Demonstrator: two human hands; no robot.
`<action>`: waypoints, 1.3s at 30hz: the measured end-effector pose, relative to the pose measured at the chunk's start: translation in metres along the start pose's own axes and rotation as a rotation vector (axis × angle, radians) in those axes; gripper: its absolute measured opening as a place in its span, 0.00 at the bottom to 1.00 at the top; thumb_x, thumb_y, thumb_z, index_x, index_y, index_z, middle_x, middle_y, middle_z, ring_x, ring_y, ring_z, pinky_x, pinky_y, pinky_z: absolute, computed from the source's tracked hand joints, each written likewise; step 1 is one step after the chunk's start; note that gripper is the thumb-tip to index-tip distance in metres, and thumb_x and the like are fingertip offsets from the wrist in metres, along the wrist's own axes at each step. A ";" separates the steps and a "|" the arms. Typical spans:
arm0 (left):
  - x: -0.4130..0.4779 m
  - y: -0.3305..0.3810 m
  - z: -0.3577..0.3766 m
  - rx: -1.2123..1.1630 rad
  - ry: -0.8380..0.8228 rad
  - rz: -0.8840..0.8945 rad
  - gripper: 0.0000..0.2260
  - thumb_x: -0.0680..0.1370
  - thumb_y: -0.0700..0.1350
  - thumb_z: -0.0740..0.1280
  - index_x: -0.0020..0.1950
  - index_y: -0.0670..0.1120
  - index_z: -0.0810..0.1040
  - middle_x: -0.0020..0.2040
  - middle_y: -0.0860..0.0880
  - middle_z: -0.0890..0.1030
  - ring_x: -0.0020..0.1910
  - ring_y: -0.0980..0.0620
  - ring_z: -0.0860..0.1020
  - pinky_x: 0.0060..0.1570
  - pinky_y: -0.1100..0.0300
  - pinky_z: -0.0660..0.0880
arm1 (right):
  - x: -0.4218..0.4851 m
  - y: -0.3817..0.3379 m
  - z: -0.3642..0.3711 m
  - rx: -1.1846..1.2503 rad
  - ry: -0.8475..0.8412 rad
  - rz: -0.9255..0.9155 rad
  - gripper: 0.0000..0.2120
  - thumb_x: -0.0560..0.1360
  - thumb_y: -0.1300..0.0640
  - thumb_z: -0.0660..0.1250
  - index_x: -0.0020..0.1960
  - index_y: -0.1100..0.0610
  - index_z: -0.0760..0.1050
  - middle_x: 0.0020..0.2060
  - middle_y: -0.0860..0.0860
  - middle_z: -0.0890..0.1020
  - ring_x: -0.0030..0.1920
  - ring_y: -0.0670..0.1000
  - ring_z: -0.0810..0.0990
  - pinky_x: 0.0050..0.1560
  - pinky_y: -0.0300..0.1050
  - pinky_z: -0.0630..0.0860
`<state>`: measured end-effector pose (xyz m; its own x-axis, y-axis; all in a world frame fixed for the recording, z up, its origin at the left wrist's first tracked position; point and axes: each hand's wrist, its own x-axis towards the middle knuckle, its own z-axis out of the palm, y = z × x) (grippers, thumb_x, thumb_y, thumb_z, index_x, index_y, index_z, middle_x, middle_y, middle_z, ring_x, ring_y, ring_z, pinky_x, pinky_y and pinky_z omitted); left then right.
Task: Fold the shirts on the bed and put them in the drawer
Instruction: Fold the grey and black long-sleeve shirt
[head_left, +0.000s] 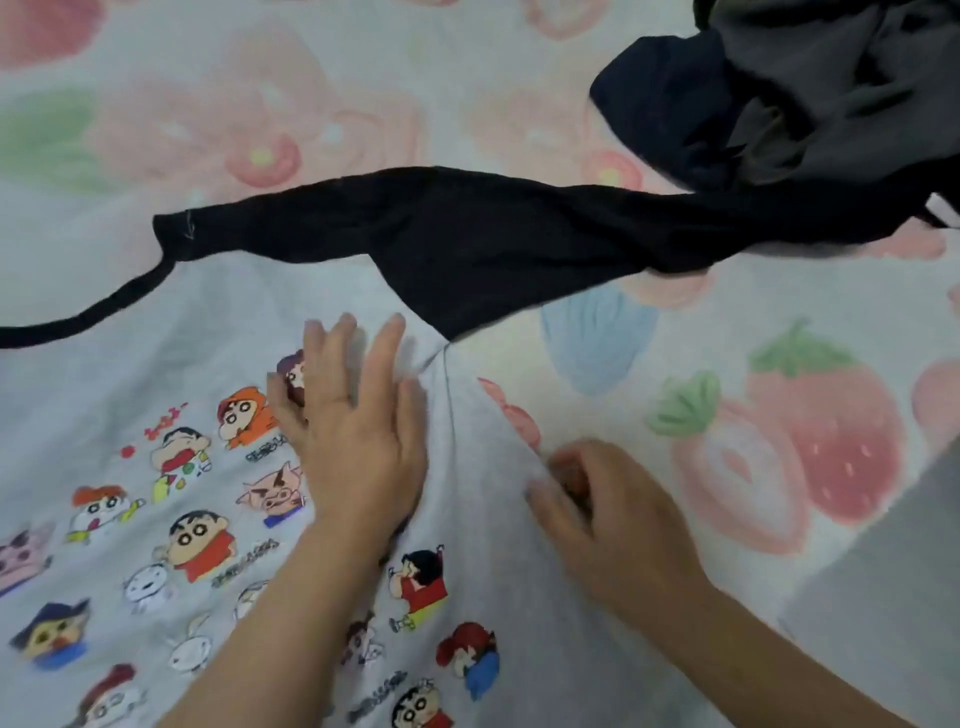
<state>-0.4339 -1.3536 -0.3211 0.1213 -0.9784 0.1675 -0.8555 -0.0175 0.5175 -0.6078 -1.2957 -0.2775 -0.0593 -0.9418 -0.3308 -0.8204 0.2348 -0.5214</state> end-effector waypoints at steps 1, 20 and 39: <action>-0.022 -0.001 -0.005 0.015 -0.010 -0.033 0.19 0.78 0.48 0.55 0.68 0.50 0.69 0.68 0.41 0.69 0.72 0.42 0.60 0.68 0.40 0.48 | -0.008 -0.002 0.012 -0.049 0.009 0.004 0.16 0.72 0.39 0.55 0.50 0.48 0.70 0.43 0.44 0.75 0.44 0.47 0.74 0.42 0.44 0.70; -0.269 -0.072 -0.147 -0.393 0.196 -1.060 0.25 0.76 0.40 0.67 0.71 0.48 0.63 0.69 0.45 0.70 0.66 0.46 0.71 0.64 0.63 0.64 | -0.081 0.041 -0.010 -0.111 -0.066 0.167 0.22 0.76 0.51 0.63 0.28 0.58 0.60 0.23 0.55 0.66 0.27 0.55 0.66 0.29 0.46 0.61; 0.020 -0.176 -0.164 0.311 0.169 -0.262 0.20 0.78 0.47 0.63 0.67 0.39 0.70 0.61 0.36 0.74 0.60 0.37 0.71 0.56 0.46 0.66 | 0.139 -0.172 0.033 -0.448 0.121 -0.569 0.14 0.78 0.50 0.59 0.57 0.57 0.75 0.55 0.58 0.76 0.57 0.61 0.72 0.55 0.53 0.67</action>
<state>-0.1985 -1.3361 -0.2711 0.4128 -0.8857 0.2124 -0.8926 -0.3470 0.2877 -0.4561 -1.4593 -0.2597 0.4037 -0.9149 -0.0023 -0.8954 -0.3946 -0.2064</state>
